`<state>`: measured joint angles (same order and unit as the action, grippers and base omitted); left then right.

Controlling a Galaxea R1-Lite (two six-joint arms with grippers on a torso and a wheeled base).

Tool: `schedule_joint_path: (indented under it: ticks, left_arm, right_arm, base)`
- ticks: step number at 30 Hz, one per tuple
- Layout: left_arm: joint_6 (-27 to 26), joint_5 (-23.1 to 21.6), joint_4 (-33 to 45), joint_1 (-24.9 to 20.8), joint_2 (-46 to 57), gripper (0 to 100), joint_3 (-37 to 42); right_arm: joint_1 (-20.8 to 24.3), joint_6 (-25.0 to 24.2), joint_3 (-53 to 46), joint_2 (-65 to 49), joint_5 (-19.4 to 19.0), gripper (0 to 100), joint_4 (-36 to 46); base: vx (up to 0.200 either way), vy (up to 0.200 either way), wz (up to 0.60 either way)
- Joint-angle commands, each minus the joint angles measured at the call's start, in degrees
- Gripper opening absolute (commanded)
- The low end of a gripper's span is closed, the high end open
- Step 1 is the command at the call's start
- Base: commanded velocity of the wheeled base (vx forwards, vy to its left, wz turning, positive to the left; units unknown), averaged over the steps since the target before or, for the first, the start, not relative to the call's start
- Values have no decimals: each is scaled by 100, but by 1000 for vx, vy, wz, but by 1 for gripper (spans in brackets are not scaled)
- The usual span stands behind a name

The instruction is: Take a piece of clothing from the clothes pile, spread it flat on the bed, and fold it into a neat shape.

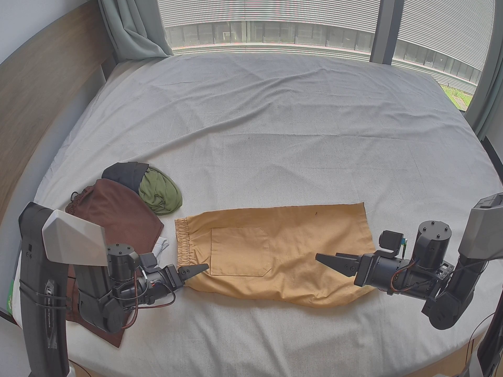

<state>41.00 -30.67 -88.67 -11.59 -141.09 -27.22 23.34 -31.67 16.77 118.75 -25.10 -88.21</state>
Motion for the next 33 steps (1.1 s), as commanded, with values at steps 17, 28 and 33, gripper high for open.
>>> schedule_joint_path:
  ticks: [17, 28, 33]
  left_arm:
    - [453, 307, -10, -54, 152, 100, -380]
    - [444, 299, -10, -54, 135, 0, -380]
    - [435, 299, -10, -27, 117, 0, -407]
  right_arm:
    - [3, 3, -8, 8, -4, 100, -3]
    - [3, 3, 1, 8, 5, 100, -3]
    - [3, 3, -8, 8, 5, 100, -3]
  base:
    - [0, 0, 0]
    - [0, 0, 0]
    - [0, 0, 0]
